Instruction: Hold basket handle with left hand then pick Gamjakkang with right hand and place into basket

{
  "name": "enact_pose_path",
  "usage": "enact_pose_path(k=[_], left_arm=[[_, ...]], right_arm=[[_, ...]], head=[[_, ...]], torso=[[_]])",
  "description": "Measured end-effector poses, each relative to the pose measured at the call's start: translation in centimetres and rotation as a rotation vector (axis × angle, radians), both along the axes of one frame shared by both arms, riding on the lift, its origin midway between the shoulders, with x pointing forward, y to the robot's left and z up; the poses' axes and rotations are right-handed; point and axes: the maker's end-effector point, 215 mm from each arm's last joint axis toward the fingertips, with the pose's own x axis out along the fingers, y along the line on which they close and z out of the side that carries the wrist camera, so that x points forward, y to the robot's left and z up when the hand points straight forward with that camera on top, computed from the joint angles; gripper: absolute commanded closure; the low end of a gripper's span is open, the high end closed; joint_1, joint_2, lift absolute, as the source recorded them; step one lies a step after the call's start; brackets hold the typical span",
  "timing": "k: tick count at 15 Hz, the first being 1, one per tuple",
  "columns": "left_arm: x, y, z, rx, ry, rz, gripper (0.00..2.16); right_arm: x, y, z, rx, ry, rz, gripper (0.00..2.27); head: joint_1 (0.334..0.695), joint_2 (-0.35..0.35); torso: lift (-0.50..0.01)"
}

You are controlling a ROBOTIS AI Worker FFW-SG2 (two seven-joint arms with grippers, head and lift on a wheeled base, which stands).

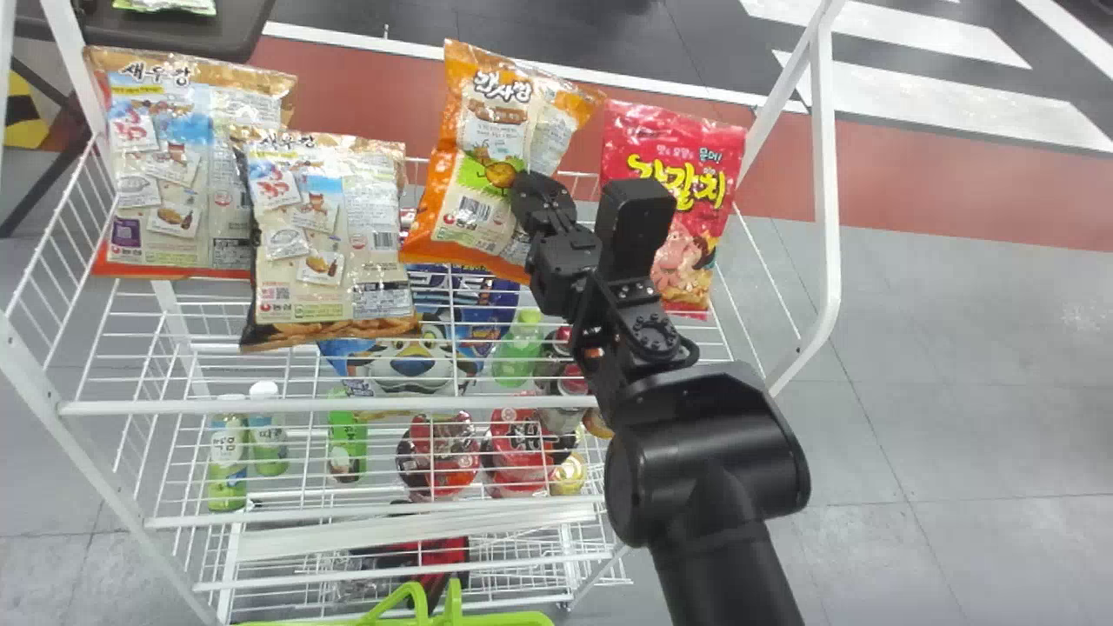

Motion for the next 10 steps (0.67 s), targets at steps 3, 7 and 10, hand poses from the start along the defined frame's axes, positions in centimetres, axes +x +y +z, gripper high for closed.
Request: enact_pose_path(k=[3, 7, 10], left_arm=[[0.0, -0.1, 0.0, 0.005, -0.005, -0.005, 2.15], [0.0, -0.2, 0.2, 0.003, -0.021, -0.006, 2.15], [0.0, -0.3, 0.3, -0.003, -0.032, -0.005, 2.15]], right_arm=[[-2.3, -0.6, 2.5, 0.020, -0.005, -0.037, 2.25], [-7.0, -1.4, 5.2, 0.026, 0.025, -0.049, 2.25], [-12.1, -2.5, 3.8, 0.000, 0.167, -0.032, 2.25]], head=[[0.695, -0.315], [0.695, -0.350], [0.695, -0.350]], torso=[[-0.018], [-0.018], [-0.018]])
